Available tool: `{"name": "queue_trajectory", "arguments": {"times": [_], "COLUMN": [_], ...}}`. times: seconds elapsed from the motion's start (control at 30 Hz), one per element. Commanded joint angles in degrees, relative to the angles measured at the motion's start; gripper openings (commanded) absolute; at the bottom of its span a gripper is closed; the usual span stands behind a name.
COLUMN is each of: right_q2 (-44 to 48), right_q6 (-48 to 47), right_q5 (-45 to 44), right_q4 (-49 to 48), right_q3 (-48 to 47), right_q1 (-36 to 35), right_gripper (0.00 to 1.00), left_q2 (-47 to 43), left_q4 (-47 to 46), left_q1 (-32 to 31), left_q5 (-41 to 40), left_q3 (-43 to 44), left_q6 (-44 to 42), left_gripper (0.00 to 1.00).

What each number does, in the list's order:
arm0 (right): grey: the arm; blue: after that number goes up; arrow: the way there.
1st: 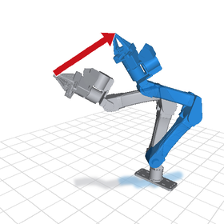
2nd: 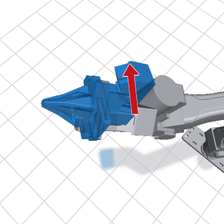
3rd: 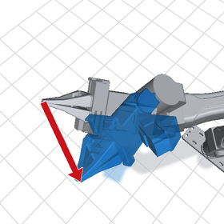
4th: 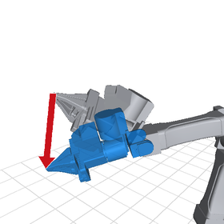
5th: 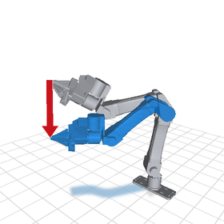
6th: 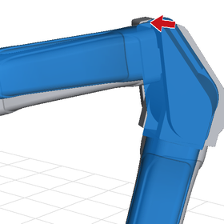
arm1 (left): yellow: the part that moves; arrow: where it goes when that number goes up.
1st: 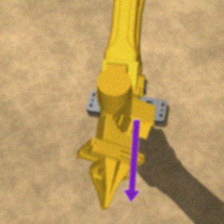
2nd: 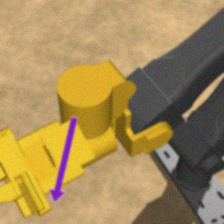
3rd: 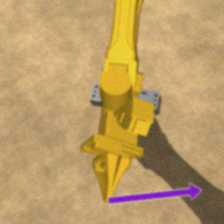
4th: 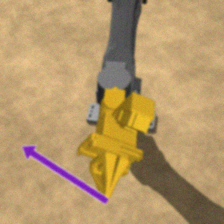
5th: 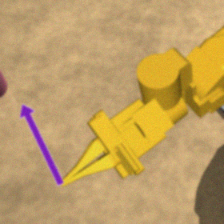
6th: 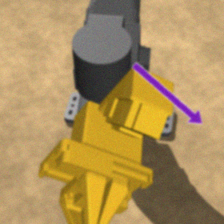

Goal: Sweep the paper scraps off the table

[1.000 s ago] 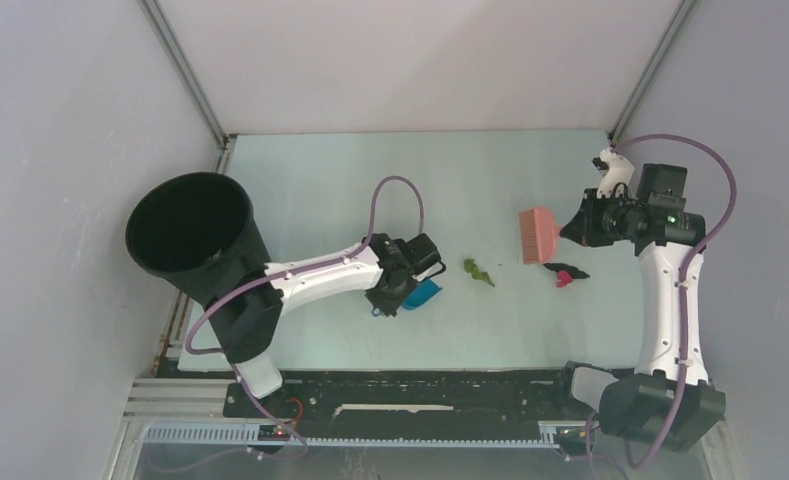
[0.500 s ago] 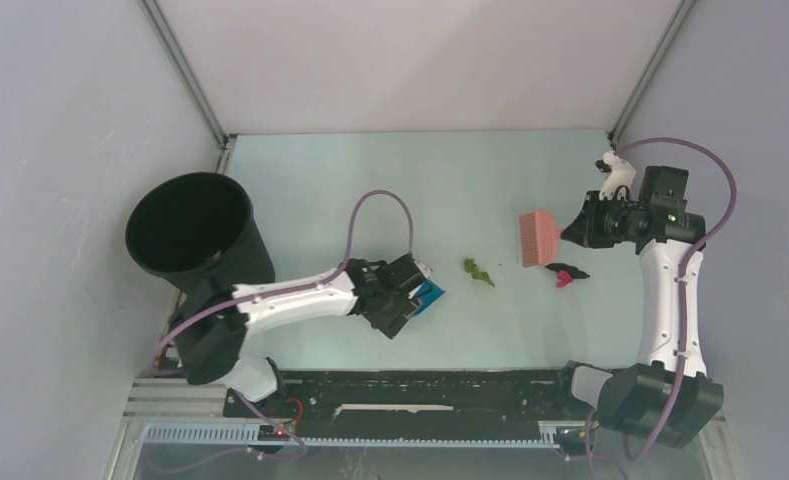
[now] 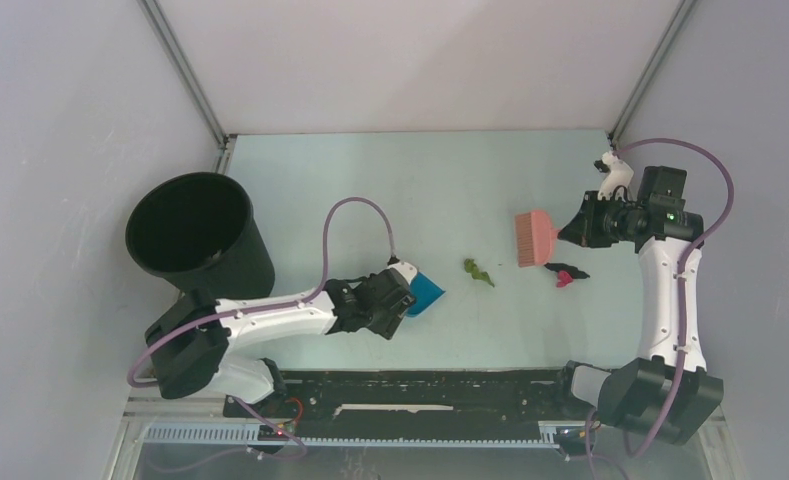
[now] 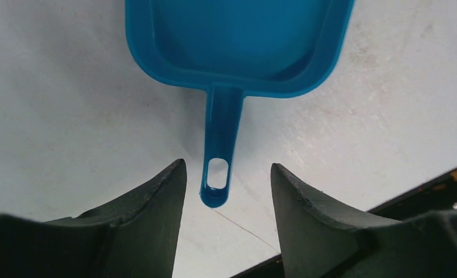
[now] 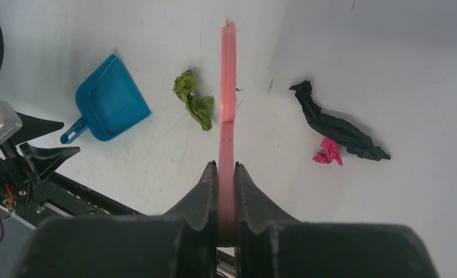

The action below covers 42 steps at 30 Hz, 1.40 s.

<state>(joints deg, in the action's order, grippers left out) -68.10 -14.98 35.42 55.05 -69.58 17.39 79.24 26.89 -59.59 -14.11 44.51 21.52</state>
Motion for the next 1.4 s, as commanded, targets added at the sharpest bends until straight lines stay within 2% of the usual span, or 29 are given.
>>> {"name": "queue_trajectory", "arguments": {"times": [0.0,0.33,0.47,0.6,0.77,0.93,1.07,1.13,1.23,1.37], "right_q2": [0.3,0.4,0.6,1.2,0.4,-1.4,-3.9,-4.3,-4.2,-3.4], "right_q6": [-0.2,0.1,-0.1,-2.3,-7.1,-11.0,-14.9,-16.6,-19.0,-20.8], "right_q5": [2.0,2.4,1.6,-3.2,-9.7,-16.1,-20.2,-20.1,-18.2,-15.4], "right_q4": [-1.1,-1.1,-1.0,0.6,8.2,14.4,18.7,19.3,20.7,20.4], "right_q3": [-0.2,-0.2,-0.2,-0.8,-6.8,-11.3,-15.9,-17.1,-17.0,-13.9], "right_q1": [0.4,0.4,0.4,0.4,1.9,6.6,13.6,17.9,22.6,25.7], "right_gripper": [0.00,0.00,0.00,0.00,0.00,0.00,0.00,0.00,0.00,0.00], "left_q2": [-1.1,-0.9,-0.8,-2.2,-6.8,-8.5,-6.8,-5.6,-4.0,-4.6], "left_q4": [-7.9,-13.4,-12.9,-8.5,2.2,12.0,14.4,14.3,14.3,11.2], "left_q1": [-0.3,-0.3,-0.4,-0.4,-0.5,-0.5,-0.3,-0.1,0.2,0.3], "left_q5": [-4.2,-2.7,-2.6,-2.5,-3.0,-5.5,-7.0,-7.6,-7.4,-5.1], "left_q3": [-2.9,-7.2,-6.6,-4.0,3.1,13.9,19.5,20.5,20.3,16.8], "left_q6": [1.7,1.7,1.4,2.0,1.2,-3.8,-8.0,-9.3,-9.4,-7.6], "left_gripper": [0.62,0.50,0.41,0.34,0.30,0.27,0.20,0.16,0.15,0.13]}}
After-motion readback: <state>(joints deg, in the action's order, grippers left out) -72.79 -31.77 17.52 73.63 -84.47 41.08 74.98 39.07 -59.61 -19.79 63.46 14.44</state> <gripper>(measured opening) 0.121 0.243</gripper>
